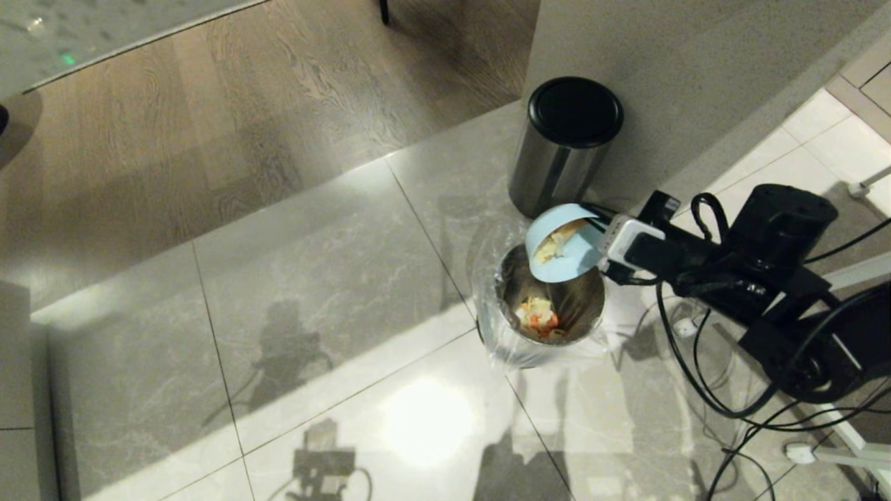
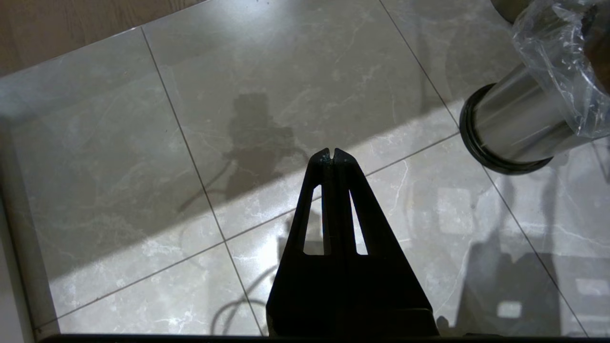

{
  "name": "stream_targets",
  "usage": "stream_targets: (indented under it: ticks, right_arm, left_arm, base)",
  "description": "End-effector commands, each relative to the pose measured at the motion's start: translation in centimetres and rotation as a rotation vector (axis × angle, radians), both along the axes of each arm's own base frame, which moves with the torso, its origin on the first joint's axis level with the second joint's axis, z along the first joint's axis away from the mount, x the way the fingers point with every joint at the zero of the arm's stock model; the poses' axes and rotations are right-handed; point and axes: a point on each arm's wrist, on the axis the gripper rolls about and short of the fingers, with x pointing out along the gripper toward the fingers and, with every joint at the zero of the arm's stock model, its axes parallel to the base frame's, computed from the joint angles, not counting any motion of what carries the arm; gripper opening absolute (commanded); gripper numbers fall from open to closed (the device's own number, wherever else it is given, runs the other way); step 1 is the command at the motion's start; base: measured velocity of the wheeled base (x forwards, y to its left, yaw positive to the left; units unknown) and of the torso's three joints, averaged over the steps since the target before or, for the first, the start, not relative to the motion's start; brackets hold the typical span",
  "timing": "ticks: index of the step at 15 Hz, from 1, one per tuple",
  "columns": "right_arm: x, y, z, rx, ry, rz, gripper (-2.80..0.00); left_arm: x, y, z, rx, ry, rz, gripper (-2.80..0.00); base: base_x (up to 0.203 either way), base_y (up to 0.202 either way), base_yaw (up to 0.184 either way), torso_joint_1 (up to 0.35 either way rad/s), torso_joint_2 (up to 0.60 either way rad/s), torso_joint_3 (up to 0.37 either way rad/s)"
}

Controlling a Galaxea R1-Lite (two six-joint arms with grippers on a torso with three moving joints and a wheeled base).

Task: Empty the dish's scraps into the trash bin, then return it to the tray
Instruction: Pour the leftover food from the bowl into the trash can

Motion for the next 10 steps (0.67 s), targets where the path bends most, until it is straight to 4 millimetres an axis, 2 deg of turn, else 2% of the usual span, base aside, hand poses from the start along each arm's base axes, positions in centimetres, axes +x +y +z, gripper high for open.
stream_targets:
  ticks: [1,5,10]
  right_arm:
    - [1.2,0.5,-0.3,-0.01,-0.016,0.083,-2.8]
    - [2.7,0.9,-0.3,-0.028,-0.059,0.21,-2.8]
    - [3.4,-0.2,-0.7,-0.046,-0.098,0.265,-2.8]
  left_arm:
    - [0.0,0.0,0.0,-0.001,0.0,0.0,-2.8]
    - [0.0,0.0,0.0,-0.001,0.0,0.002,-2.8]
    - [0.0,0.0,0.0,-0.001,0.0,0.0,-2.8]
  base:
    - [0.0,0.0,0.0,0.0,0.0,0.0]
    - [0.0,0.0,0.0,0.0,0.0,0.0]
    - [0.0,0.0,0.0,0.0,0.0,0.0]
